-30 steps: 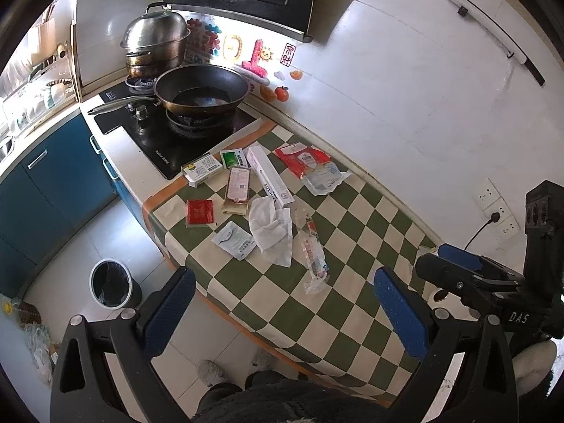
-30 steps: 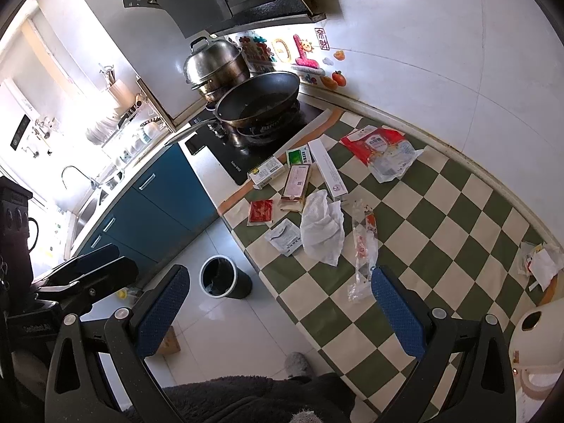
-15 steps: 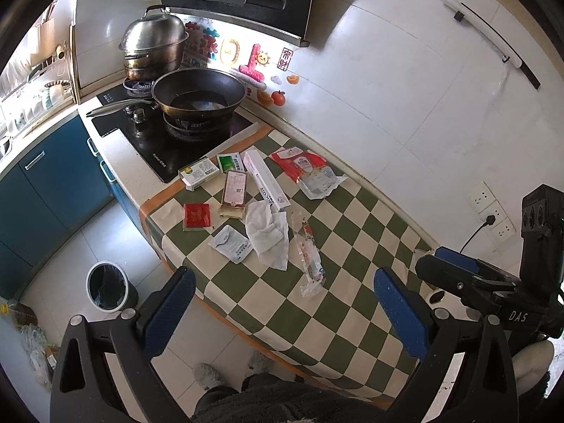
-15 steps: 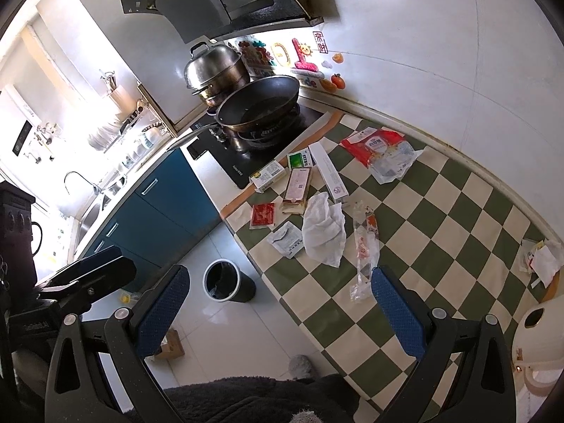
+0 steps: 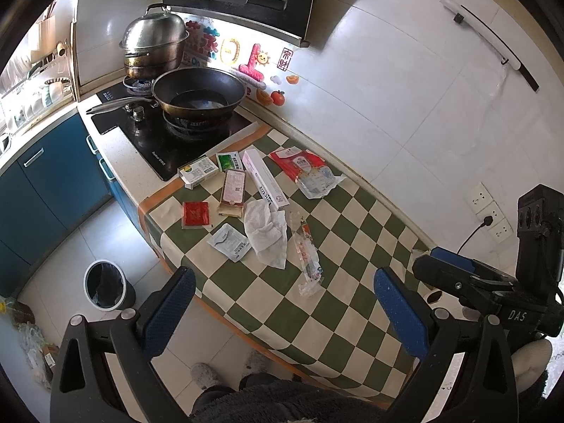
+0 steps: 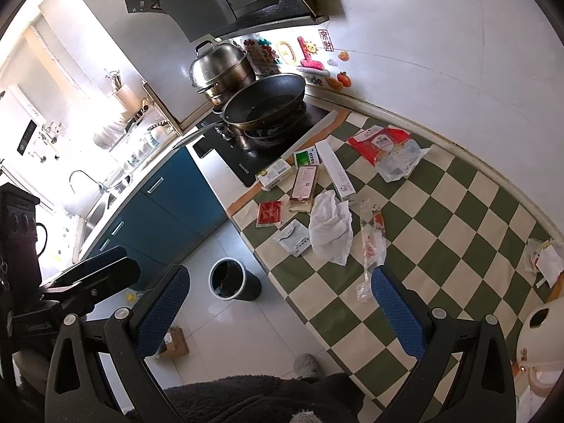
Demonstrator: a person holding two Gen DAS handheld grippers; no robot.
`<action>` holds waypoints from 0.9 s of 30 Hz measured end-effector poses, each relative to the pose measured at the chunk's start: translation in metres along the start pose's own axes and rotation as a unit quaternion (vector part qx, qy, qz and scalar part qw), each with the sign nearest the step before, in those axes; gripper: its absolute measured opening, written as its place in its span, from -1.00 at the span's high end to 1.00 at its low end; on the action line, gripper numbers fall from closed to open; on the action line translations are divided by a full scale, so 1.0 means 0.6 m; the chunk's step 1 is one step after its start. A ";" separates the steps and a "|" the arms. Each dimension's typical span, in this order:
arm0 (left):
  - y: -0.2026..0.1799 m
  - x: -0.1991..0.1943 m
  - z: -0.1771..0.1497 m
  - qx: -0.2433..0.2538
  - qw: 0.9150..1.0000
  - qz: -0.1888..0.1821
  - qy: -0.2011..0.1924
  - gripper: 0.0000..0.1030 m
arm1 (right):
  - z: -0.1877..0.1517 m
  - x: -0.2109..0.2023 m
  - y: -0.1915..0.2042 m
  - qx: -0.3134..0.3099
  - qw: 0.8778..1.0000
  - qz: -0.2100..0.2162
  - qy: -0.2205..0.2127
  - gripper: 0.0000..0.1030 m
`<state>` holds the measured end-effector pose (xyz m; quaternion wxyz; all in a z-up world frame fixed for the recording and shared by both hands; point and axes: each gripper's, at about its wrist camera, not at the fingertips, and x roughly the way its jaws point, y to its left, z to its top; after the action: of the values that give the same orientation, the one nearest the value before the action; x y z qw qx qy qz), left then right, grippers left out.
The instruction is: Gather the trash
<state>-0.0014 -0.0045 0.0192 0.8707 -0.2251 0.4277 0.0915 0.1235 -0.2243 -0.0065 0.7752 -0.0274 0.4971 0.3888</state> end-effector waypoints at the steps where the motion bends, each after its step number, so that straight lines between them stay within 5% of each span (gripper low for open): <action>1: 0.002 -0.001 -0.001 -0.001 1.000 -0.001 0.001 -1.00 | 0.000 -0.001 0.001 0.000 1.000 0.001 0.000 -1.00; 27: -0.001 -0.006 -0.017 -0.002 1.000 -0.003 0.000 -1.00 | -0.008 0.007 0.013 0.004 1.000 0.003 0.004 -1.00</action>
<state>-0.0104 -0.0097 0.0168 0.8703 -0.2282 0.4272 0.0898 0.1157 -0.2189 -0.0096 0.7723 -0.0244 0.5016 0.3890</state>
